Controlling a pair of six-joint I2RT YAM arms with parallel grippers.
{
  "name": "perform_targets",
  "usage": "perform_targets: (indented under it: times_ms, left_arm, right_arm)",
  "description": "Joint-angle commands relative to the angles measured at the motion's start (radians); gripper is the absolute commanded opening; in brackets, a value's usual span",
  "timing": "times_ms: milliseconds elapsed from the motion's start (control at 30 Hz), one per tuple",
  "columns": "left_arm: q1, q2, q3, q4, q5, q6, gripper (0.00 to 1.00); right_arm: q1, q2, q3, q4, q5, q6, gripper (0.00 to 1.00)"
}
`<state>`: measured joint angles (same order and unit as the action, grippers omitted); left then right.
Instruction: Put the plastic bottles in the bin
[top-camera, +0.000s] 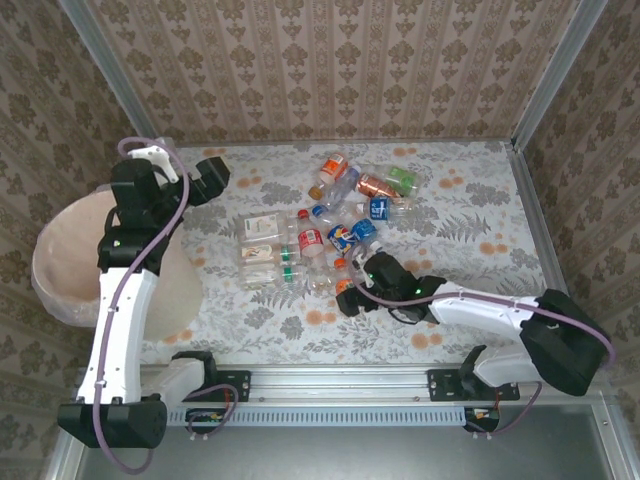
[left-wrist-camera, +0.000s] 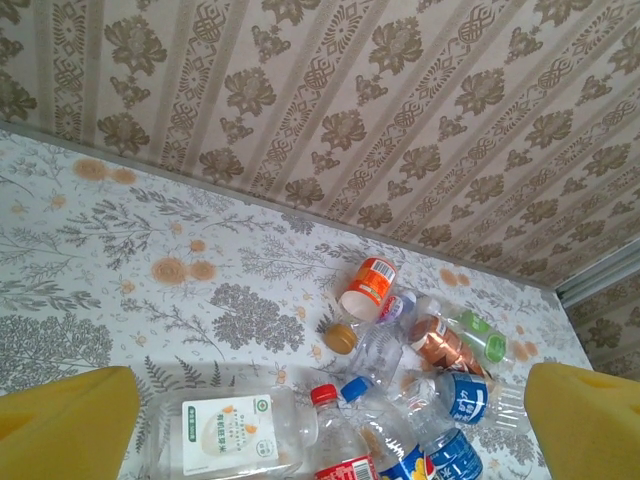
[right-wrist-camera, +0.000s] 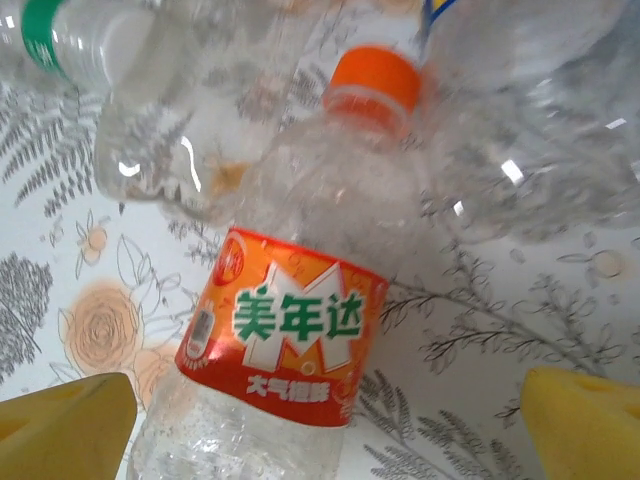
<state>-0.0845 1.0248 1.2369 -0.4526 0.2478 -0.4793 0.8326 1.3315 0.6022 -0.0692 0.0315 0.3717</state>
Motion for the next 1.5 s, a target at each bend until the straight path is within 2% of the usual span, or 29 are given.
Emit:
perform_targets:
  times_ms: [0, 233, 333, 567, 800, 967, 1100, 1267, 1467]
  left_arm:
    - [-0.014, -0.003, -0.010, 0.064, -0.025, -0.018, 1.00]
    - [-0.022, 0.015, -0.017, 0.076, -0.045, -0.032, 1.00]
    - [-0.029, 0.030, -0.012, 0.078, -0.046, -0.033, 1.00]
    - [-0.047, 0.057, 0.010, 0.068, -0.054, -0.022, 1.00]
    - [-0.058, 0.076, 0.016, 0.065, -0.056, -0.022, 1.00]
    - [-0.066, 0.092, 0.020, 0.061, -0.060, -0.021, 1.00]
    - [-0.078, 0.114, 0.030, 0.059, -0.066, -0.026, 1.00]
    - [-0.118, 0.163, 0.054, 0.037, -0.092, -0.045, 1.00]
    - [-0.187, 0.215, 0.042, 0.078, -0.104, -0.075, 1.00]
  right_arm:
    - [0.049, 0.049, 0.039, -0.054, 0.052, -0.009, 0.99]
    - [0.082, 0.116, 0.048, -0.069, 0.124, 0.026, 0.98]
    - [0.084, 0.133, 0.043, -0.076, 0.174, 0.048, 0.92]
    - [0.083, 0.124, 0.009, 0.016, 0.141, -0.017, 0.84]
    - [0.084, 0.115, 0.002, 0.031, 0.121, -0.055, 0.67]
    - [0.084, 0.066, -0.023, 0.041, 0.154, -0.061, 0.62]
    - [0.082, -0.036, -0.036, 0.052, 0.180, -0.090, 0.60]
    - [0.077, -0.107, -0.025, 0.058, 0.246, -0.124, 0.56]
    - [0.024, -0.153, -0.017, 0.195, 0.289, -0.122, 0.54]
